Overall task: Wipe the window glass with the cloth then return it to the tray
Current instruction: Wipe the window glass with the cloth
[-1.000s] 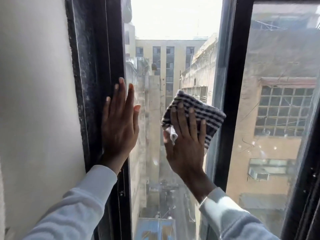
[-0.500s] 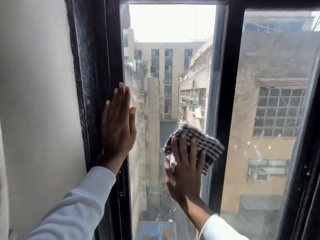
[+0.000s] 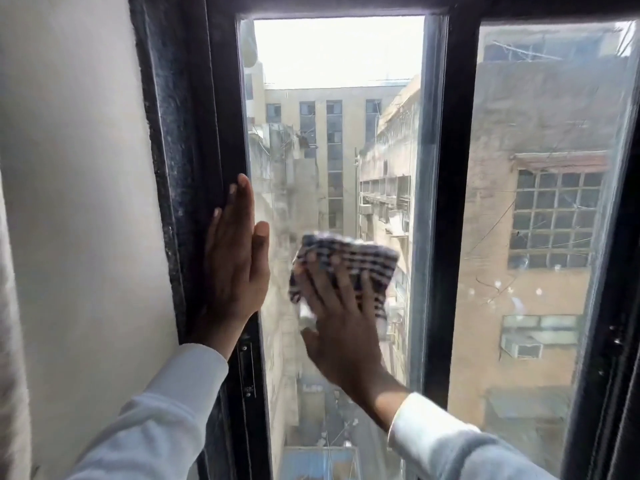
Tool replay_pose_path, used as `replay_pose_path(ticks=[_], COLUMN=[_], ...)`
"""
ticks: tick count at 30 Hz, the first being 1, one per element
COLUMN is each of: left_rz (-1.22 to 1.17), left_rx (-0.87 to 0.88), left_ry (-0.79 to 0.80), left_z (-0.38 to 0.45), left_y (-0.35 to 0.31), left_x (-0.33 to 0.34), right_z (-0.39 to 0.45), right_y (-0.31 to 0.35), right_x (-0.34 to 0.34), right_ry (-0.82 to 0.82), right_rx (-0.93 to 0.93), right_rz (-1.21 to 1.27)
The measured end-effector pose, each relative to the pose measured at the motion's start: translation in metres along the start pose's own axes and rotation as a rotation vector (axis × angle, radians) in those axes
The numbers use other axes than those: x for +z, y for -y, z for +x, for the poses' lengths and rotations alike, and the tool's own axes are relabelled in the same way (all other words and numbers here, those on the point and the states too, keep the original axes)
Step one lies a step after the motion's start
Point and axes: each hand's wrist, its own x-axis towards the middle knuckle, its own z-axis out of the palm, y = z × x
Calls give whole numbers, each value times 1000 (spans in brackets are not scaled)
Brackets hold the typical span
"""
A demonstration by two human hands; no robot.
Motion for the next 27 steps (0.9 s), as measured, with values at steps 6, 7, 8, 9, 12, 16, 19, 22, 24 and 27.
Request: replay_pose_path(ticks=[6,7,8,9,12,16,19,22,24,27], left_rz=[4,0,-7,-12,-14,-8,-12,0,4,13], left_rx=[24,22,14,4,-16,-6,10,15,6,-8], left_ry=[-40,-50,-56,-56,-31,-20,-27,-49,-47,-17], left_z=[1,1,0,0,1,0,0,0,-1,-1], left_y=[5,4,3,2,-1,0,0,-1,-3,-6], left_x=[3,5,6,6,4,1,1,4,4,1], right_z=[43,59,66,63,-11,-127,-41,90,117,39], right_y=[-14,-27,-33,-32,0,30,21,-20,-56,-54], right_x=[-11,-17,-19,-18,5,22,14,-13,-26,-12], right_ry=[-41,-76,-95,-90,30,180,73,-173,-286,-193], right_rx=[-274,-172,-74,-2,-15,-303,-327,-51,193,431], right_rz=[-15,-15,-17,-3,27,-65,-46,82,49,33])
